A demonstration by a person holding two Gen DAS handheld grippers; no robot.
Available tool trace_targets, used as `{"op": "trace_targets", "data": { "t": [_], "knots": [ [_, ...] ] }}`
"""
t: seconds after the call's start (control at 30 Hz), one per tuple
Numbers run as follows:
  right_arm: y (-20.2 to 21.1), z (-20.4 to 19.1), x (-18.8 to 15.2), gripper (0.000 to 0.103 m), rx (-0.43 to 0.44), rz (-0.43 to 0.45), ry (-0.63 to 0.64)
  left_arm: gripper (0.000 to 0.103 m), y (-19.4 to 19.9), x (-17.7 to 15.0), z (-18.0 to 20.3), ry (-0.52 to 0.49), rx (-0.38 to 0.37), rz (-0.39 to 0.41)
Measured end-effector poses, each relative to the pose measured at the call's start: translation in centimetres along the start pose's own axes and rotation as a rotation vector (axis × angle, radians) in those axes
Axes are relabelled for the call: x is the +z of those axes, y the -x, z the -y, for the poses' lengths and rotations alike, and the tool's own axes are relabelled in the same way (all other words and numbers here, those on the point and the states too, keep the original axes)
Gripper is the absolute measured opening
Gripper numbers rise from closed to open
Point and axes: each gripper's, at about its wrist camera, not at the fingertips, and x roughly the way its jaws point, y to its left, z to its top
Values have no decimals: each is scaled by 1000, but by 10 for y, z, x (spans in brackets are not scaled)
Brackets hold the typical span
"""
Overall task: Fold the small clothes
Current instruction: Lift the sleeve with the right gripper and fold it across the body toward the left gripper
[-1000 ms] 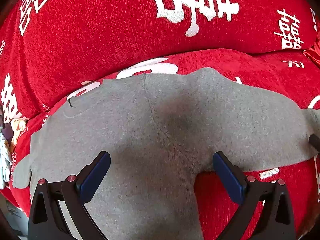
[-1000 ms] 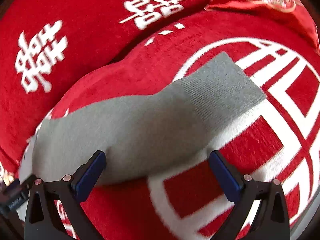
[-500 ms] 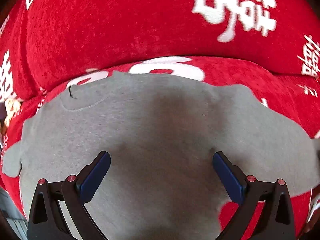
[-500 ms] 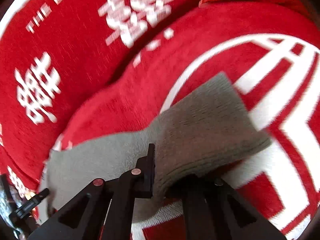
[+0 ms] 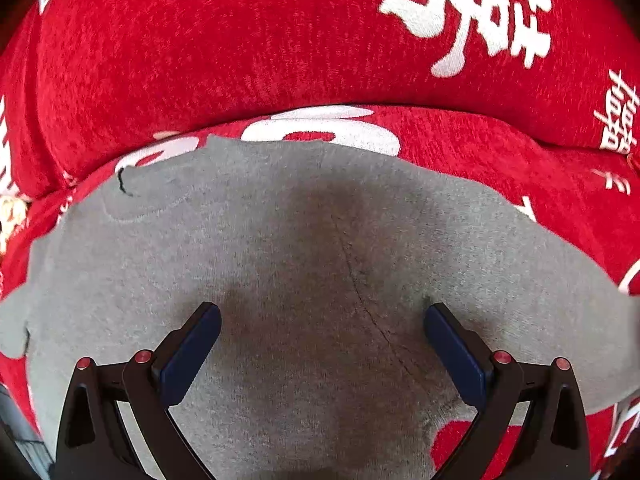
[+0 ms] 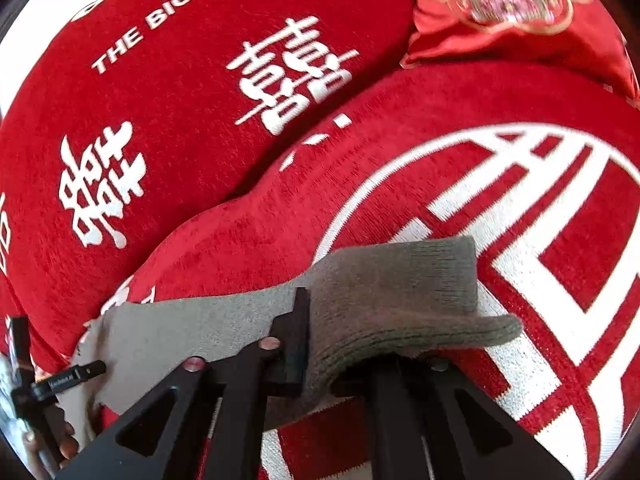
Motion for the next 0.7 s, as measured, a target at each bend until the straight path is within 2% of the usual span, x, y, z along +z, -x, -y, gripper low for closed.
{"op": "trace_targets", "data": {
  "t": [0.03,0.1,0.2,0.23,0.27,0.3,0.37,0.43,0.57,0.7],
  "knots": [
    [-1,4,1,23,-1,-1,-16,102,-2,-2,0,0,-3,-7],
    [-6,11,2,38,14,-20,-46,103,-7,-5,1,-3,-2,-4],
    [-10,15,4,39,31,-30,-64,102,-5,-3,0,-7,-4,-5],
    [-10,16,4,36,31,-32,-59,102,-2,-3,0,-3,-14,-3],
    [-10,14,5,14,14,-35,-45,102,1,-4,-1,-1,-26,3],
    [-9,11,6,7,-17,-35,-21,102,2,-5,0,-8,-23,6],
    [-2,7,6,7,-43,-13,0,103,-4,-9,6,-47,2,-12],
    [10,-4,7,7,-59,20,25,103,-1,-11,9,-65,11,16],
    [36,-38,10,7,-67,73,107,102,10,-12,6,-65,-35,23],
    [58,-73,15,7,-52,106,160,102,23,-17,0,-76,-40,58]
  ]
}}
